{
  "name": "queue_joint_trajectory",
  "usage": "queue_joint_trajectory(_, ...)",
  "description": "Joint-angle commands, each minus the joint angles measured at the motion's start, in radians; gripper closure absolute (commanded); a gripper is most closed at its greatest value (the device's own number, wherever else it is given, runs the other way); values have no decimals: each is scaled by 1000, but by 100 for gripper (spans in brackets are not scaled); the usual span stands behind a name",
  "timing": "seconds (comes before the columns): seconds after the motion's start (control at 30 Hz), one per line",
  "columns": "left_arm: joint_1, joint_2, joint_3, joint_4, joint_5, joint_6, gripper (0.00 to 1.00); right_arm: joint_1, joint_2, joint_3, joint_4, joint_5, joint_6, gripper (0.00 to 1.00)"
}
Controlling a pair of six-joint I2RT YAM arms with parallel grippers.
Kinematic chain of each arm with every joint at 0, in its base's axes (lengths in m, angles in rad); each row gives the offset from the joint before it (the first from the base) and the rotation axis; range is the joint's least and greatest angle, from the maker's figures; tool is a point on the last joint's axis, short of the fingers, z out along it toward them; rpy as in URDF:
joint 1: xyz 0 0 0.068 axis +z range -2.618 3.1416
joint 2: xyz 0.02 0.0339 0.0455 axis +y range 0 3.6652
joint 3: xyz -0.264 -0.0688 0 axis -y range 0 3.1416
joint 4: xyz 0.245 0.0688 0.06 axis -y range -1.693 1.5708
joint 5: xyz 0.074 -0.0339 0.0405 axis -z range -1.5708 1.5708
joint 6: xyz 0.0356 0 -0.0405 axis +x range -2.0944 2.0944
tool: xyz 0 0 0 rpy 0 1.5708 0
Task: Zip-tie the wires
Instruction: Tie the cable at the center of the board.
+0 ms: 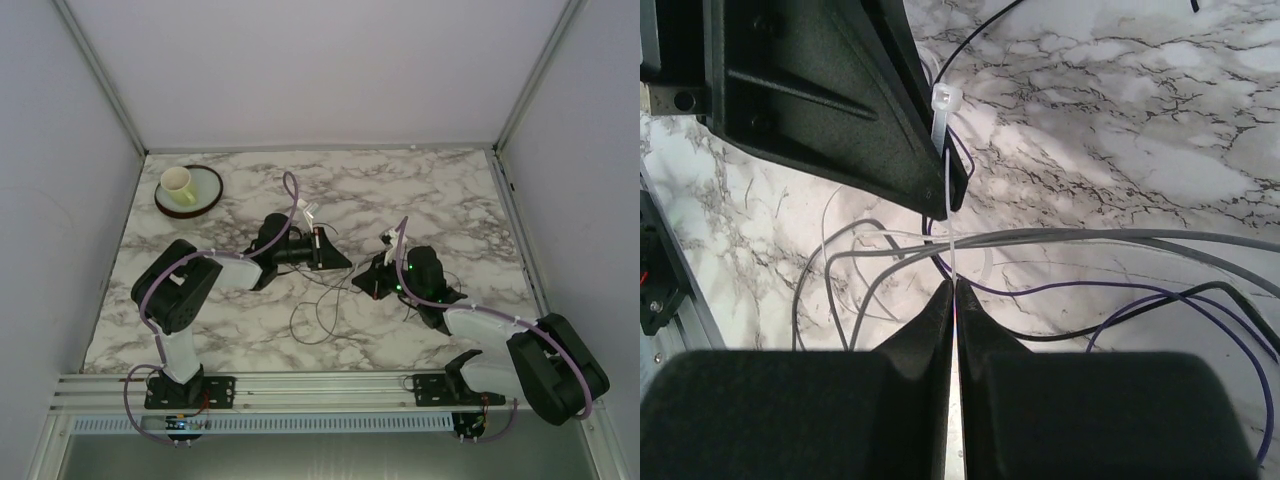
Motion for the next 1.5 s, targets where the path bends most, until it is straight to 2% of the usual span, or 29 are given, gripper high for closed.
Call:
queue_joint_trajectory(0.0, -9, 2, -4, 76, 23, 5, 92, -16, 5, 49, 27, -21, 15, 100)
queue_joint_trajectory(1.47, -31, 45, 28, 81, 34, 4, 89, -37, 55, 102, -14, -60, -2, 100)
